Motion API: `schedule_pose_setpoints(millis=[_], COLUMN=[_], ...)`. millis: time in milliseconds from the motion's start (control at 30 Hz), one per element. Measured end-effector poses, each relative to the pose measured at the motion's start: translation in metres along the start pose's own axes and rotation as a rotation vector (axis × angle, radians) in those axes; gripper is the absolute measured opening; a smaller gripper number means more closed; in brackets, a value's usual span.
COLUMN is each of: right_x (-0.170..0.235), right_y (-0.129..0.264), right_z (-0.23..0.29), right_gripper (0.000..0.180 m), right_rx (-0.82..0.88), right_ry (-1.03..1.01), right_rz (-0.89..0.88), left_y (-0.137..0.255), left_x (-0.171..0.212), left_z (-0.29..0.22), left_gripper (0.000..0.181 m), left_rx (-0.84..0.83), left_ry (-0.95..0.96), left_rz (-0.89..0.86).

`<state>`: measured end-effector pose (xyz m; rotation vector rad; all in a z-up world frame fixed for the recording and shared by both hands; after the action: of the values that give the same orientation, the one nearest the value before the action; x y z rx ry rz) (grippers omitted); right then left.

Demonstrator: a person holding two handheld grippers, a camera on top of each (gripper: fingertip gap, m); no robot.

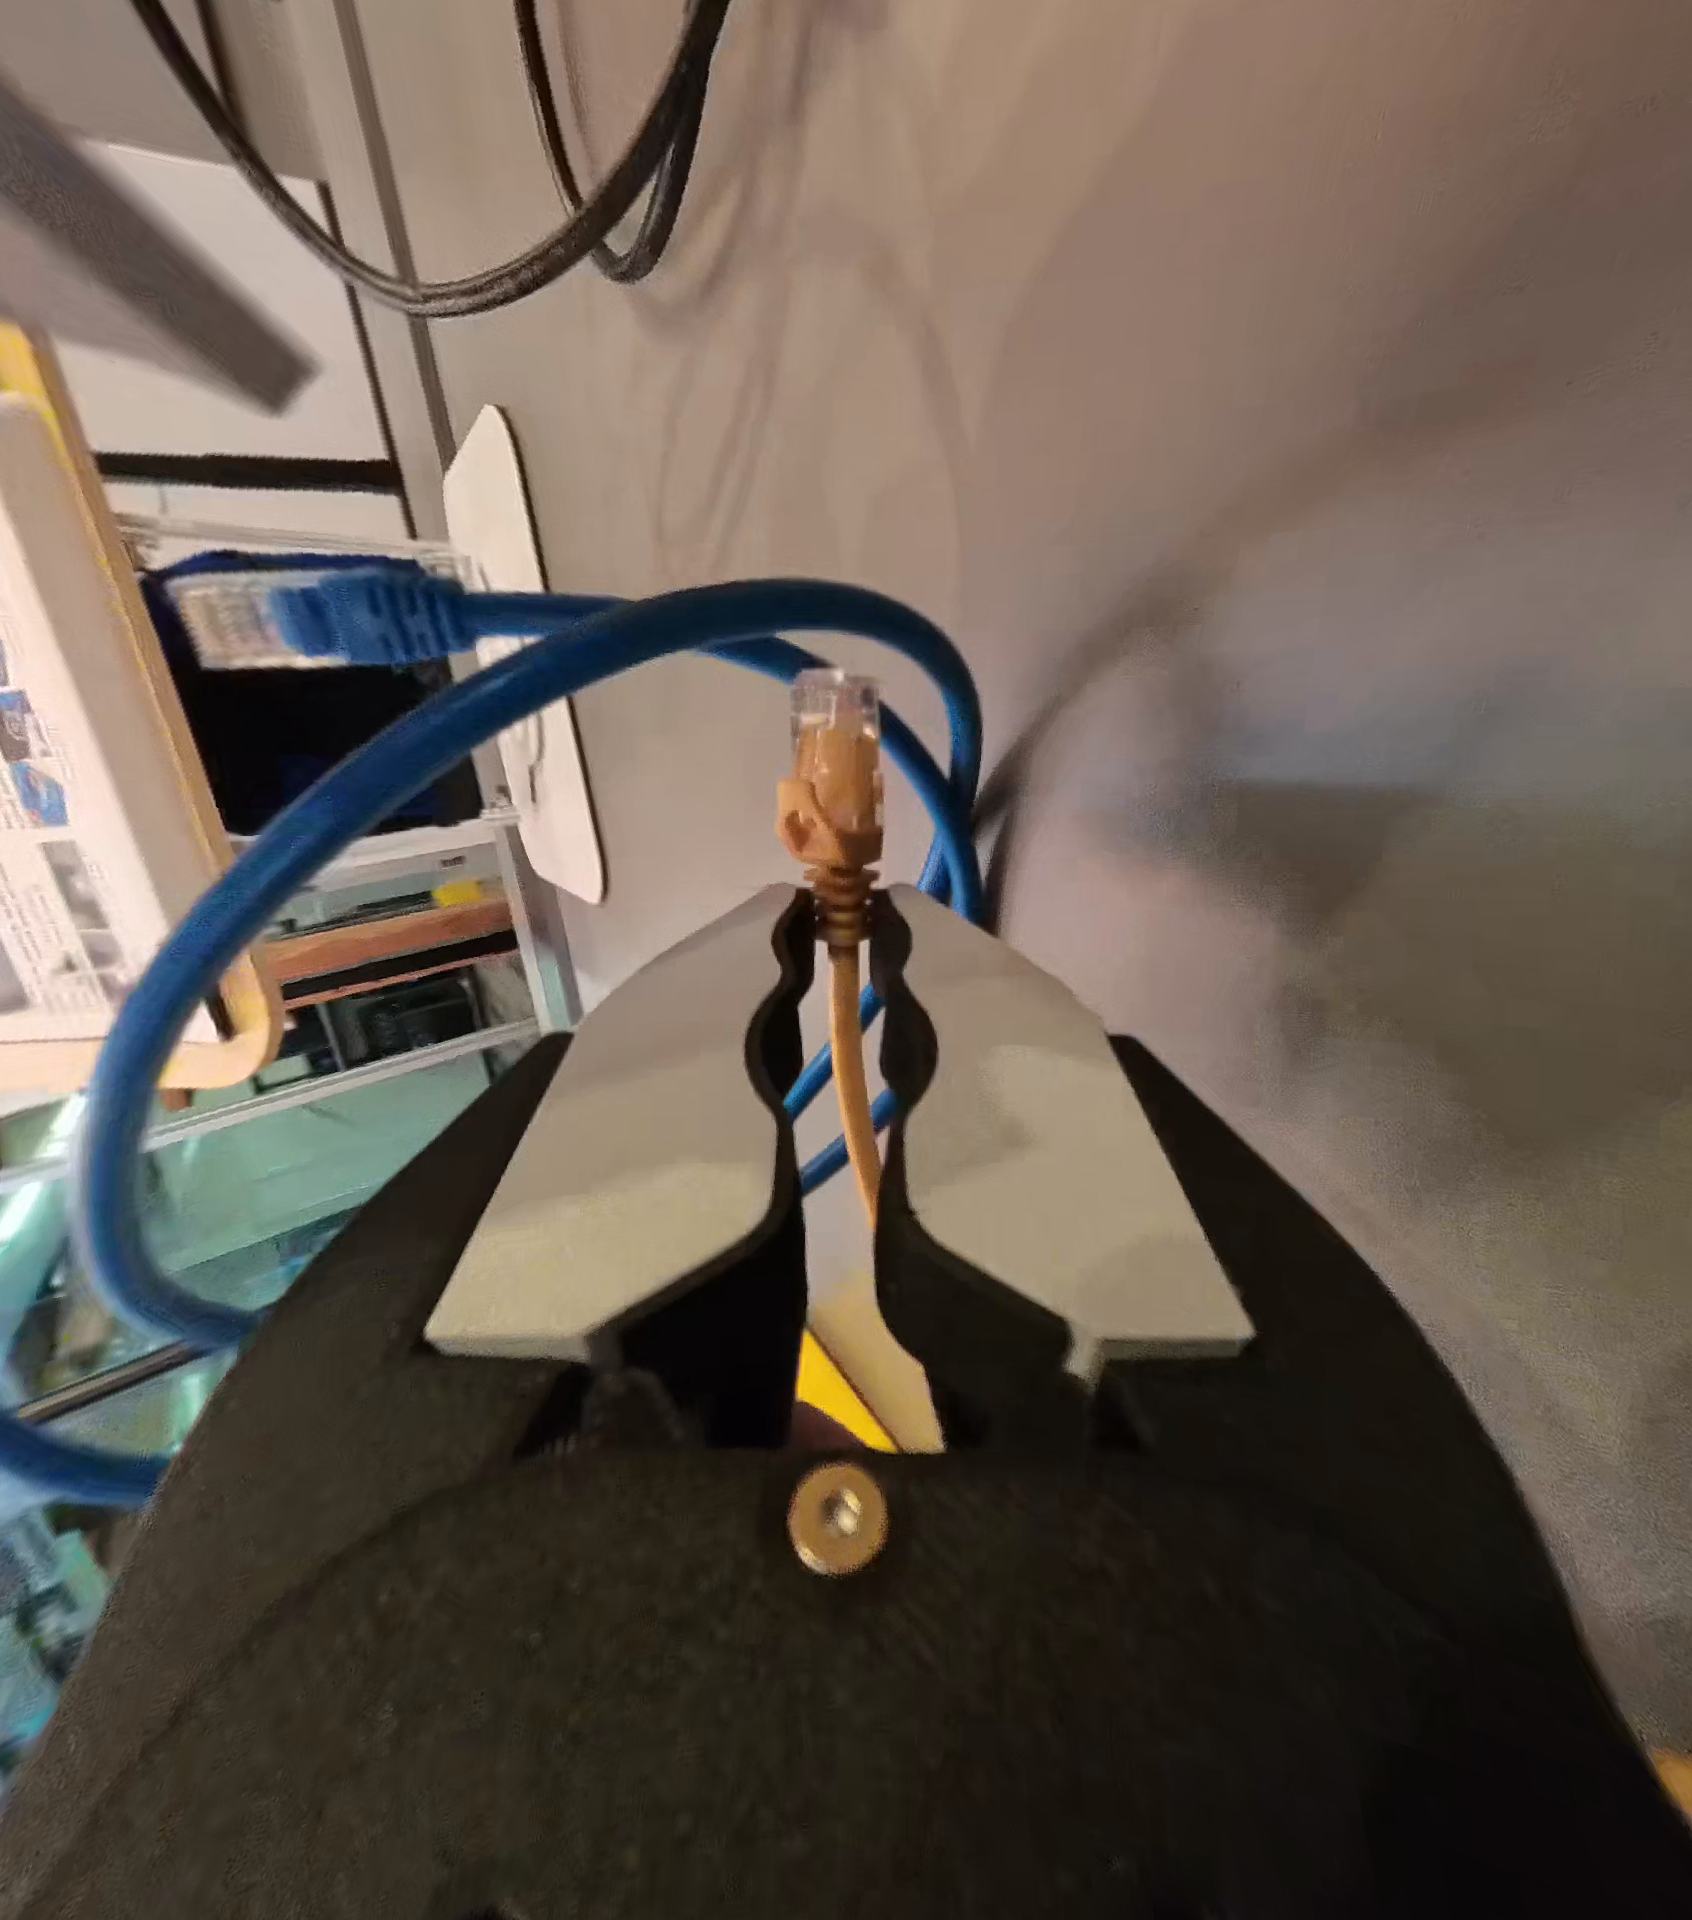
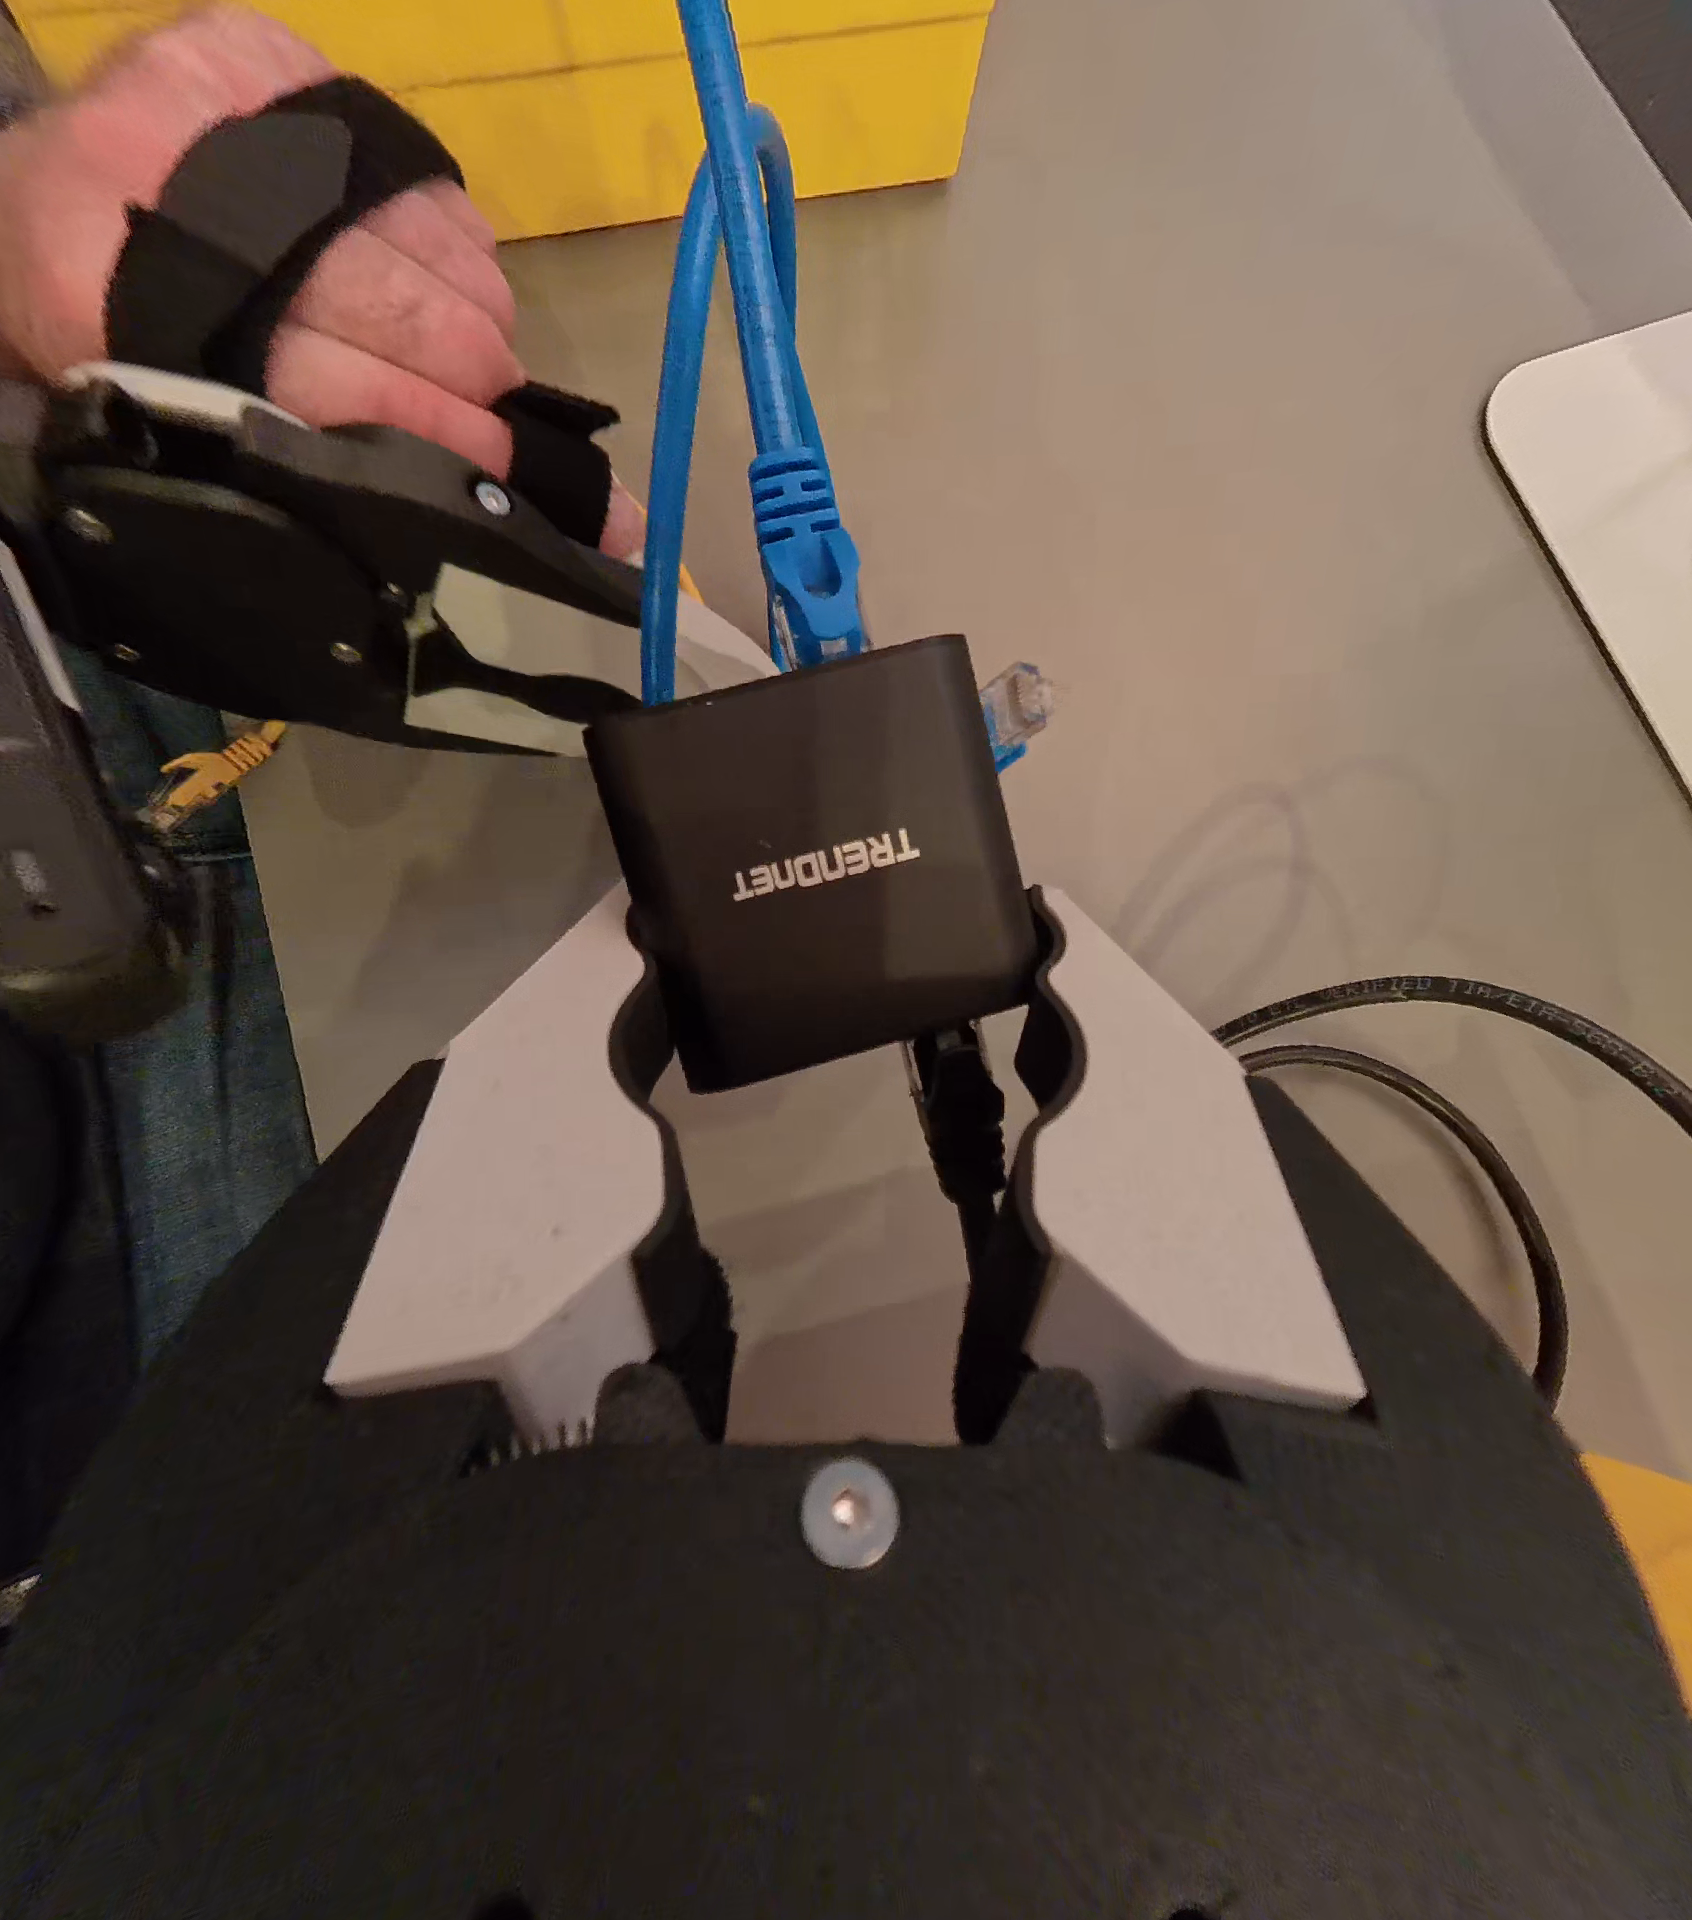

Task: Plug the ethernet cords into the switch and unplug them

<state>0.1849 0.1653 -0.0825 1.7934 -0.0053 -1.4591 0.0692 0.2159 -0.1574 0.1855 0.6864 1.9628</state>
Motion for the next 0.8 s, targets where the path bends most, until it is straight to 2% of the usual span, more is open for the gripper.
schedule_pose_setpoints(millis=[100,333,433,567,667,800], right_x=[-0.001,-0.002,-0.003,-0.006,-0.007,-0.007], right_y=[0.0,0.0,-0.002,-0.005,-0.005,-0.004], right_z=[-0.001,-0.003,-0.003,-0.002,0.0,0.0], right_gripper=[0.066,0.066,0.066,0.066,0.066,0.066], right_rx=[0.009,0.023,0.022,0.028,0.035,0.044], right_ry=[0.006,0.017,0.02,0.037,0.047,0.061], right_rz=[0.004,0.014,0.019,0.026,0.034,0.039], left_y=[0.02,0.077,0.094,0.087,0.069,0.054], left_x=[-0.002,0.005,-0.004,-0.023,-0.024,-0.024], left_z=[0.01,0.061,0.086,0.099,0.098,0.096], left_gripper=[0.01,0.01,0.01,0.01,0.01,0.01], left_rx=[0.084,0.171,0.199,0.229,0.259,0.286], left_ry=[0.055,0.217,0.254,0.219,0.178,0.185], left_rz=[-0.055,-0.121,-0.144,-0.111,-0.038,-0.025])
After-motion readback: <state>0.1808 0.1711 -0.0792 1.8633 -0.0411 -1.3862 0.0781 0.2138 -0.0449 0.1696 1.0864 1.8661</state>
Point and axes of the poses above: each gripper's, where its closed fingertips meet, y back along the fingers, x out of its underside, z = x × y across the jaws, the point moved 6 cm from there along y, back along the fingers, and after that the axes turned 11 degrees about -z, right-handed, at the moved point
